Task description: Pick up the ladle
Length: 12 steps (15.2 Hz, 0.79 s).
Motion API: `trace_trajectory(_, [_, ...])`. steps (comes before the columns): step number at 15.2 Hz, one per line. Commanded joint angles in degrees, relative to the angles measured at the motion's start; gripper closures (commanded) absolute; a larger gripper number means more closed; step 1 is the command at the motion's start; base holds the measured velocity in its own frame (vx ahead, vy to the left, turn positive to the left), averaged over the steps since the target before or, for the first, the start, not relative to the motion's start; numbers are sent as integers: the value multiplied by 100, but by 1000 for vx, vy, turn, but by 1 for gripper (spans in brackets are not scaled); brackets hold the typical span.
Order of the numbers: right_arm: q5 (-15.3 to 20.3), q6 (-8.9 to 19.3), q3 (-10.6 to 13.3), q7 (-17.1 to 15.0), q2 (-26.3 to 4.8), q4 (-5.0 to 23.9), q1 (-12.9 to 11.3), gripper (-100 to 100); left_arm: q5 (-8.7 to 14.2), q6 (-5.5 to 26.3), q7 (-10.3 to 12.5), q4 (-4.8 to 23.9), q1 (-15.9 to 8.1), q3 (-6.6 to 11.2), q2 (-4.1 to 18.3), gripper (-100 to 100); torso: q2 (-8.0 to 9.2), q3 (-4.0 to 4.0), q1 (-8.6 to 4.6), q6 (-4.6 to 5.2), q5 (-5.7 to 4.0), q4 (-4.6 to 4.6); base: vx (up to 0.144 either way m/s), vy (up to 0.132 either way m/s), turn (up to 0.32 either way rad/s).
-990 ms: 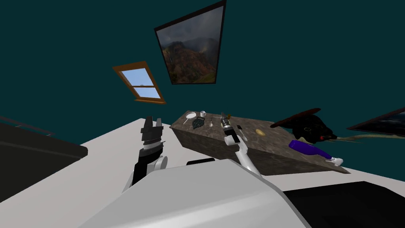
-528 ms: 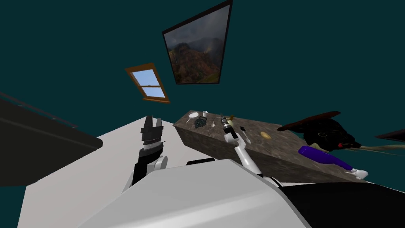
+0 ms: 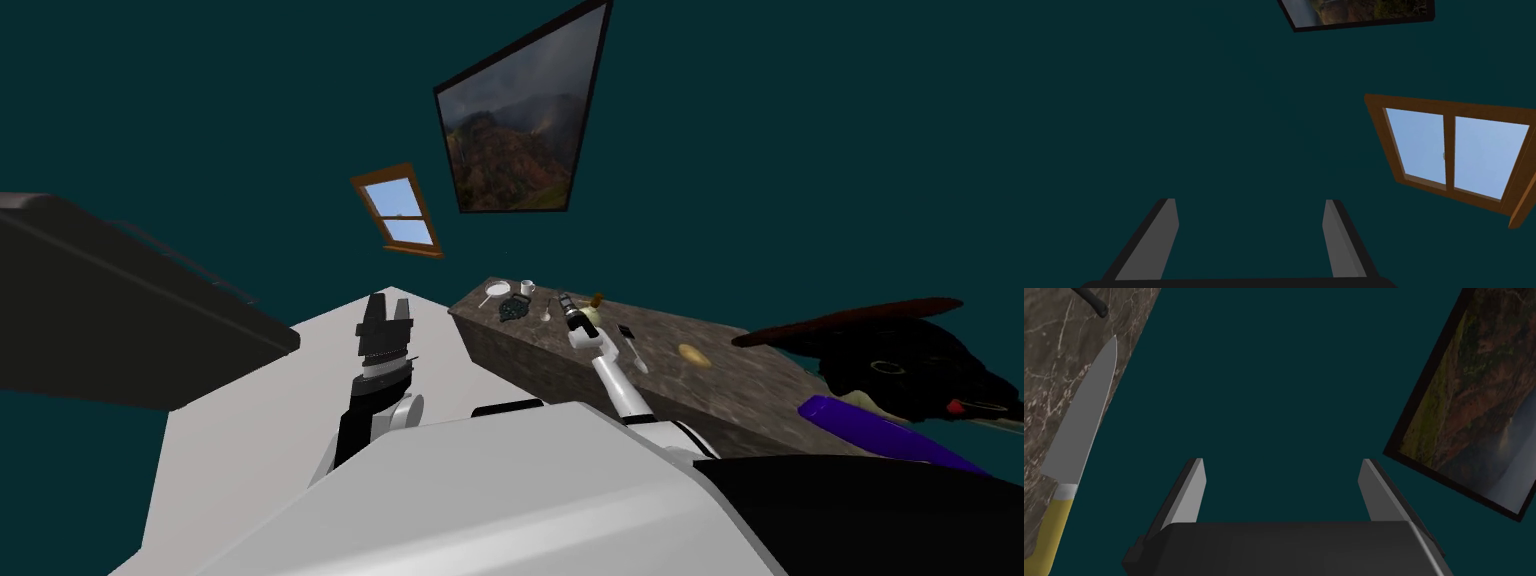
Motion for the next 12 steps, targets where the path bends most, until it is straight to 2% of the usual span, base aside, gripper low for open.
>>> trace_trajectory(1, [-2,179,-22,84,-26,257,-130,-100,0,0,0,0,0,0,0,0,0,0,0,0,0,0,-14,-11,70])
trace_trajectory(2, [-21,361,-77,288,-124,415,-351,-100,0,0,0,0,1,0,0,0,0,0,-1,4,-1,-1,-21,-9,183])
trace_trajectory(4, [-21,488,-77,288,-124,649,-406,-100,0,0,0,0,0,0,0,0,0,0,-2,-1,0,0,-18,-15,142])
trace_trajectory(5, [-40,677,-133,494,-221,824,-672,-100,0,0,0,0,1,0,0,0,0,0,-2,4,-1,-1,-16,-11,173])
trace_trajectory(6, [-40,800,-133,494,-221,911,-683,-100,0,0,0,0,0,0,0,0,-1,0,-1,-1,0,0,-18,-13,184])
trace_trajectory(8, [-40,800,-133,494,-221,1044,-683,-100,0,0,0,0,1,0,0,0,-1,-1,-2,4,-1,-1,-9,-11,34])
trace_trajectory(9, [-59,1071,-190,700,-315,1207,-922,-100,0,0,0,0,1,1,0,0,-1,-1,-2,6,-1,-1,-16,-6,163])
trace_trajectory(12, [-59,1113,-190,700,-315,1441,-961,-100,0,0,0,0,1,0,0,0,-1,0,-2,4,-1,0,-14,-13,102])
